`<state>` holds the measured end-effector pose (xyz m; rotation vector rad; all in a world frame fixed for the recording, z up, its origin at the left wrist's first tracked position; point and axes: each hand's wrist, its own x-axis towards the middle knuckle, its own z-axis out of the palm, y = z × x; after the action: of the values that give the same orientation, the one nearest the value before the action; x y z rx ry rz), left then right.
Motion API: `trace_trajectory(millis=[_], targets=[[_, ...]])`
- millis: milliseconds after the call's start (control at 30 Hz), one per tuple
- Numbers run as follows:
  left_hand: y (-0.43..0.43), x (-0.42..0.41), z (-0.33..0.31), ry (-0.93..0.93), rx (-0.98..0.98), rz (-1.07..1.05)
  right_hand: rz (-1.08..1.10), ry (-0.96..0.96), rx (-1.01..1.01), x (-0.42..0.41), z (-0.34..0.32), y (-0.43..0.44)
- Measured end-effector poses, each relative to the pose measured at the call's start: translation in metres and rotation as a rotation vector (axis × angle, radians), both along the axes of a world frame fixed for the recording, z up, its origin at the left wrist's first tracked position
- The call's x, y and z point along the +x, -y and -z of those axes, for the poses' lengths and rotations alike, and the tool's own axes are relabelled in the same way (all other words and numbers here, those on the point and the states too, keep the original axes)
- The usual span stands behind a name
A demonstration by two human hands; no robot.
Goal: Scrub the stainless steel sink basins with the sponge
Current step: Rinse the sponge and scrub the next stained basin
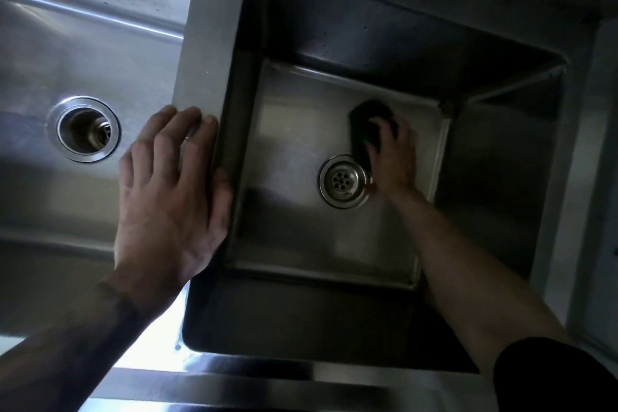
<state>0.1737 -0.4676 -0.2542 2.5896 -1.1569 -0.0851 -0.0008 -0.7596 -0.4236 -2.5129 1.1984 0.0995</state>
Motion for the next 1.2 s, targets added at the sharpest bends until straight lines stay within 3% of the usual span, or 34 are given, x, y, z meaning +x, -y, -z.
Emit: trace_trajectory(millis=[67,133,167,300,333,367,500,533,567,700,767,1000,1200], targets=[[0.000,0.000,0.001,0.004,-0.004,0.000,0.322,0.011,-0.034,0.017,0.003,0.006],[0.000,0.000,0.001,0.004,-0.010,0.006,0.419,0.025,-0.063,0.047,0.003,-0.009],[0.000,0.000,0.001,0.004,-0.012,0.007,0.345,0.049,-0.055,0.058,0.003,-0.021],[0.000,0.000,-0.001,-0.007,-0.012,0.007,-0.406,0.055,0.054,0.038,-0.001,-0.044],[0.000,0.000,-0.002,-0.009,-0.010,0.007,-0.485,0.044,0.059,0.027,0.000,-0.034],[0.000,0.000,-0.002,-0.012,-0.006,0.005,-0.438,0.032,0.047,0.020,0.001,-0.023],[0.001,0.001,-0.001,-0.006,-0.013,0.008,0.266,0.048,-0.005,0.045,0.003,-0.012],[0.001,0.000,-0.001,-0.006,-0.016,0.010,0.305,0.062,-0.002,0.059,0.001,-0.020],[0.001,0.000,-0.001,-0.005,-0.017,0.008,0.250,0.082,0.014,0.069,-0.001,-0.030],[0.001,0.001,-0.001,-0.004,-0.017,0.009,-0.314,0.073,0.085,0.049,-0.007,-0.063],[0.001,0.000,-0.001,-0.003,-0.013,0.007,-0.428,0.037,0.083,0.018,-0.010,-0.057],[-0.001,0.001,0.000,-0.005,-0.023,0.006,-0.272,-0.210,0.008,-0.027,-0.018,-0.072],[0.000,0.000,0.000,0.002,-0.011,0.006,-0.057,-0.302,0.150,-0.009,-0.019,-0.104]])
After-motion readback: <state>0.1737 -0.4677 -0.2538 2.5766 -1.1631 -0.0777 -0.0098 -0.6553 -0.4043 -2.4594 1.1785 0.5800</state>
